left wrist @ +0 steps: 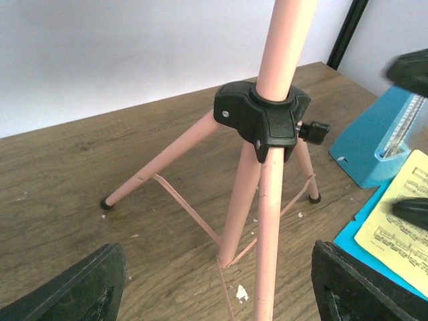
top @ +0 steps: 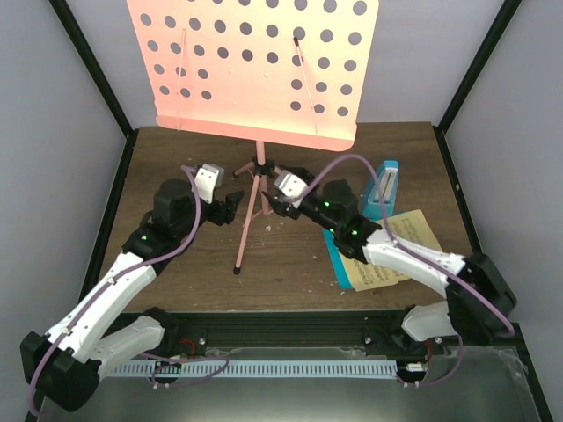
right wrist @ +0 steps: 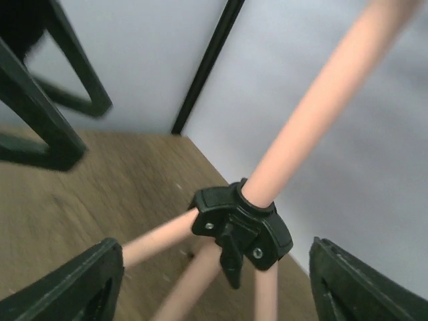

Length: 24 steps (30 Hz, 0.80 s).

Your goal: Pack up the instrument practice props

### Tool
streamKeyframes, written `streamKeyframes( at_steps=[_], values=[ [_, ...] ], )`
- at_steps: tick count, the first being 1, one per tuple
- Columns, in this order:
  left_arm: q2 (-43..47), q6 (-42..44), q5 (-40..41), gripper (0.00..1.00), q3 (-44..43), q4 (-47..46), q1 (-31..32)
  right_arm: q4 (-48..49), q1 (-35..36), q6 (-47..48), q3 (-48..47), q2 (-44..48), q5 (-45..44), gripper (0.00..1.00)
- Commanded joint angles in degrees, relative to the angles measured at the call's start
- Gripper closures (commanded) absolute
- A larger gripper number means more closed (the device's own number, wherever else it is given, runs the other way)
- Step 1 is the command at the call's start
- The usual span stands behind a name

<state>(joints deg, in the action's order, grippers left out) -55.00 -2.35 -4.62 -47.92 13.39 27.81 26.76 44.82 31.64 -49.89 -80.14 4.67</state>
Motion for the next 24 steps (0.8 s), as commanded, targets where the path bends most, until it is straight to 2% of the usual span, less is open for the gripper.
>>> streamKeyframes(
  at_steps=[1,6,13,16,20,24],
  values=[
    [2.4,1.3,2.9,0.22,0.9,-0.7,0.3,5.4,0.2,-21.3,7.1,8.2,3.5,0.21],
    [3.3,1.3,3.9,0.22,1.5,-1.5,0.3,14.4,-0.6,-45.4,15.1,12.1,-1.2,0.05],
    [2.9,1.3,4.2,0.22,1.5,-1.4,0.3,13.8,-0.9,-85.0,10.6,7.8,-2.6,0.04],
    [3.0,1.4,4.3,0.22,1.5,-1.4,0.3,16.4,-1.0,-94.0,8.0,5.1,-1.6,0.04],
    [2.9,1.4,4.4,0.22,1.4,-1.3,0.3,5.2,-1.1,-108.8,2.6,2.7,-4.6,0.05],
    [2.9,1.2,3.9,0.22,1.4,-1.3,0.3,4.0,-1.6,-115.0,1.1,0.8,-5.8,0.07]
  ],
)
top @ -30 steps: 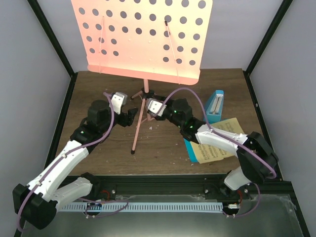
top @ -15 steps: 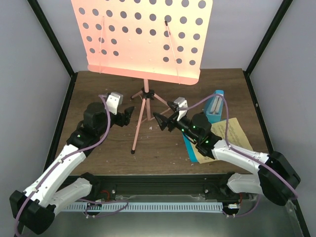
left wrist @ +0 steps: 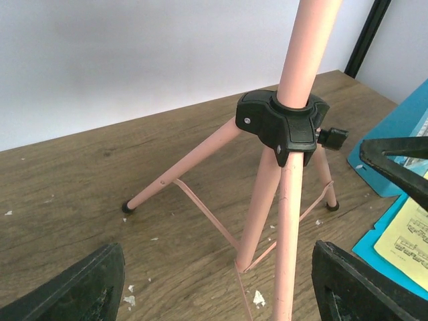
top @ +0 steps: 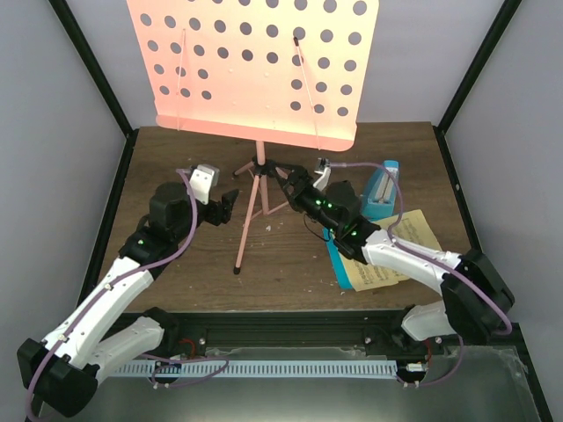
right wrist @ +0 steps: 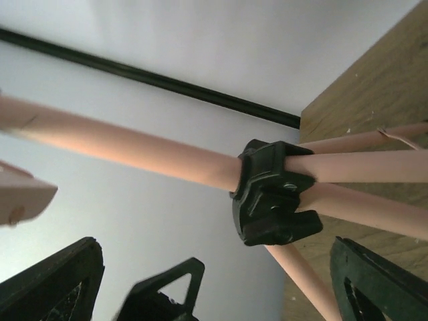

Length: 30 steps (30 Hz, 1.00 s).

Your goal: Pack up the instrument practice props

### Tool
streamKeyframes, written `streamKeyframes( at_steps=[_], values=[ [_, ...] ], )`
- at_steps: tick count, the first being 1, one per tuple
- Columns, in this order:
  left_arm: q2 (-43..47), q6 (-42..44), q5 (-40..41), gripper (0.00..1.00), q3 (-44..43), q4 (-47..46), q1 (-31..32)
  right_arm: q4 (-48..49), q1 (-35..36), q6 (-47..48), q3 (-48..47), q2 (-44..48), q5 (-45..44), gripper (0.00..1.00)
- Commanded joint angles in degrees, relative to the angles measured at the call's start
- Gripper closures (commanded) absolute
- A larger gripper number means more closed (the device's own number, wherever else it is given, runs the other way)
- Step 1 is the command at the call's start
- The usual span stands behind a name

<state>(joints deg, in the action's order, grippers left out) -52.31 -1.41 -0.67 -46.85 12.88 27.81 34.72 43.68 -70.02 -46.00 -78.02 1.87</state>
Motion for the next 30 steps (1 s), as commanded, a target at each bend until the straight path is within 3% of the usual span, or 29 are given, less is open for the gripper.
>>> streamKeyframes(
  at_steps=[1,8,13,18,27,30],
  values=[
    [0.3,0.2,0.0,0.22,0.4,-0.8,0.3,-5.1,-0.4,-14.4,-3.3,-1.6,-3.5,0.07],
    [0.3,0.0,-0.6,0.22,0.3,-0.8,0.4,-6.6,-1.3,-19.7,-5.6,-5.1,-2.2,0.1],
    [0.5,0.0,-0.7,0.22,0.2,-0.8,0.4,-5.2,-1.4,-19.9,-7.3,-7.0,-1.0,0.21],
    [0.9,0.2,-0.4,0.22,0.2,-0.8,0.5,-3.8,-1.4,-20.0,-8.0,-8.2,0.4,0.4],
    [1.1,0.3,-0.2,0.22,0.2,-0.8,0.5,-2.6,-1.4,-20.9,-7.3,-8.6,1.4,0.84],
    [1.0,0.3,-0.2,0.22,0.2,-0.8,0.5,-1.8,-1.4,-21.2,-6.7,-8.6,1.4,0.93]
  ],
)
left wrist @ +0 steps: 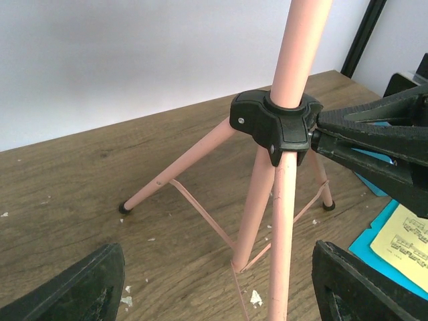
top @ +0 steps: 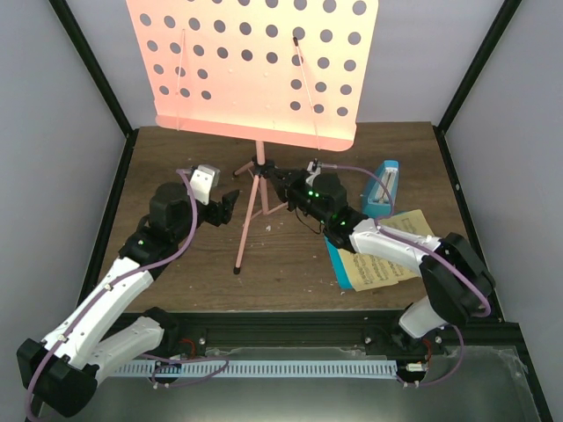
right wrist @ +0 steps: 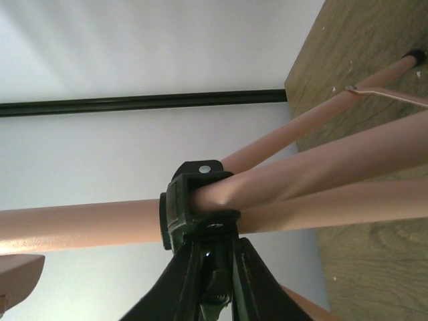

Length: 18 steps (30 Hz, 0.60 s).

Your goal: Pack up the instrument practice props

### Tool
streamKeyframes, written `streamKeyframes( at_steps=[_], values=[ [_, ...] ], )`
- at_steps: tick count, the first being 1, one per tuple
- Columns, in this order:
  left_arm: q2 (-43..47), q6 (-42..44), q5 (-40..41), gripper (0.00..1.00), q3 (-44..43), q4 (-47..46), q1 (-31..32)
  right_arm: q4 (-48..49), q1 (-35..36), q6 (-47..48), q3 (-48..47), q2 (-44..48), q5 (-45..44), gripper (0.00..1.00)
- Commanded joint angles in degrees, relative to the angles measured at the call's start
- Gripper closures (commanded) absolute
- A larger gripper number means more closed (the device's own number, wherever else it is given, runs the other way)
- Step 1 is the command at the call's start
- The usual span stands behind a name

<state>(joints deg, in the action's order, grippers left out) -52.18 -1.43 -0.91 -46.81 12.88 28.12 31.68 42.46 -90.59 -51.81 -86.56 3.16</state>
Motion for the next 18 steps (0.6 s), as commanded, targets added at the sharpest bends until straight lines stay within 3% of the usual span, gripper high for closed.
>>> streamKeyframes(
  at_steps=[1,3,6,8,14,18],
  values=[
    [0.9,0.3,-0.1,0.22,0.1,-0.8,0.2,1.3,-0.2,-0.6,-0.7,-0.2,0.1,0.94],
    [0.9,0.3,-0.1,0.22,0.1,-0.8,0.2,1.9,-0.2,-0.5,-0.4,0.0,0.0,0.94],
    [0.9,0.3,-0.1,0.22,0.1,-0.8,0.2,3.5,-0.2,1.3,0.2,0.3,-0.4,0.86],
    [0.9,0.2,-0.1,0.22,0.2,-0.8,0.1,4.1,-0.2,3.6,0.4,0.4,-0.9,0.88],
    [0.9,0.2,-0.1,0.22,0.1,-0.8,0.2,9.6,-0.2,18.0,3.4,1.0,-2.6,0.97],
    [0.8,0.2,-0.1,0.22,0.2,-0.8,0.2,11.3,0.1,34.2,4.7,0.3,-2.5,0.99]
  ],
)
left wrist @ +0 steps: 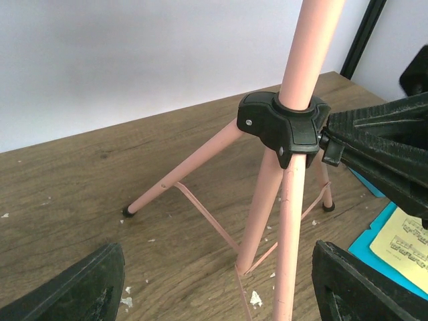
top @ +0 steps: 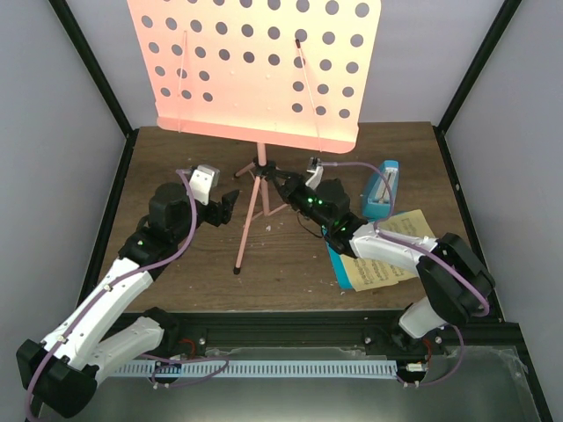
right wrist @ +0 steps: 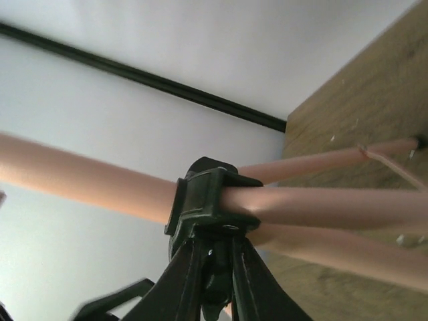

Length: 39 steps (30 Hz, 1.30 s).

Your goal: Pack up the instrument practice props

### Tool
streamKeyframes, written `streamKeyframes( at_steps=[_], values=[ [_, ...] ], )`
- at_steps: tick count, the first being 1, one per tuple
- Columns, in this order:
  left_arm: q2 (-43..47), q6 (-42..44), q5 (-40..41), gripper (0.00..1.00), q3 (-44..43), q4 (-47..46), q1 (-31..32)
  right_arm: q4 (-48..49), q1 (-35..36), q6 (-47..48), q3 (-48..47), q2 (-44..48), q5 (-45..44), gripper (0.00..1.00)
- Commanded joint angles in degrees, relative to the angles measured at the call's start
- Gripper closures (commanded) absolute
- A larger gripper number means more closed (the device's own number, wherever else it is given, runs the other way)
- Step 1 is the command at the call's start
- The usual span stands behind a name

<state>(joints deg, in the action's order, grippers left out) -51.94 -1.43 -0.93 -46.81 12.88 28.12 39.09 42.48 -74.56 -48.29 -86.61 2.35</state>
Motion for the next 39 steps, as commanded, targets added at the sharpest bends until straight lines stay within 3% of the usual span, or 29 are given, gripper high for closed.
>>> streamKeyframes(
  at_steps=[1,8,15,19,23,27,28,34,39],
  values=[
    [0.5,0.2,-0.1,0.22,0.2,-0.8,0.2,3.9,0.3,22.5,1.3,0.3,-1.9,0.99],
    [0.3,0.2,-0.2,0.22,0.3,-0.8,0.3,2.1,2.4,59.5,2.7,1.2,-3.4,0.99],
    [0.2,0.2,-0.4,0.22,0.2,-0.7,0.5,-6.1,2.9,95.5,2.6,3.0,-2.4,0.99],
    [0.4,0.2,-0.3,0.22,0.1,-0.7,0.5,-13.4,2.9,110.6,-0.7,1.8,-4.1,0.99],
    [0.5,0.3,-0.2,0.22,0.2,-0.6,0.5,-13.3,3.0,121.7,-1.4,0.9,-7.8,0.99],
    [0.4,0.2,-0.3,0.22,0.2,-0.6,0.6,-11.9,3.2,126.4,-1.6,0.5,-10.1,0.98],
    [0.4,0.2,-0.2,0.22,0.2,-0.6,0.6,-11.6,3.3,126.3,-1.6,0.5,-10.1,0.94],
    [0.4,0.3,0.0,0.22,0.4,-0.7,0.7,-12.6,3.6,114.9,-2.1,5.7,-6.1,0.46],
    [0.4,0.3,0.5,0.22,0.7,-1.1,0.8,-17.4,3.5,98.2,0.9,15.5,-3.0,0.31]
  ],
)
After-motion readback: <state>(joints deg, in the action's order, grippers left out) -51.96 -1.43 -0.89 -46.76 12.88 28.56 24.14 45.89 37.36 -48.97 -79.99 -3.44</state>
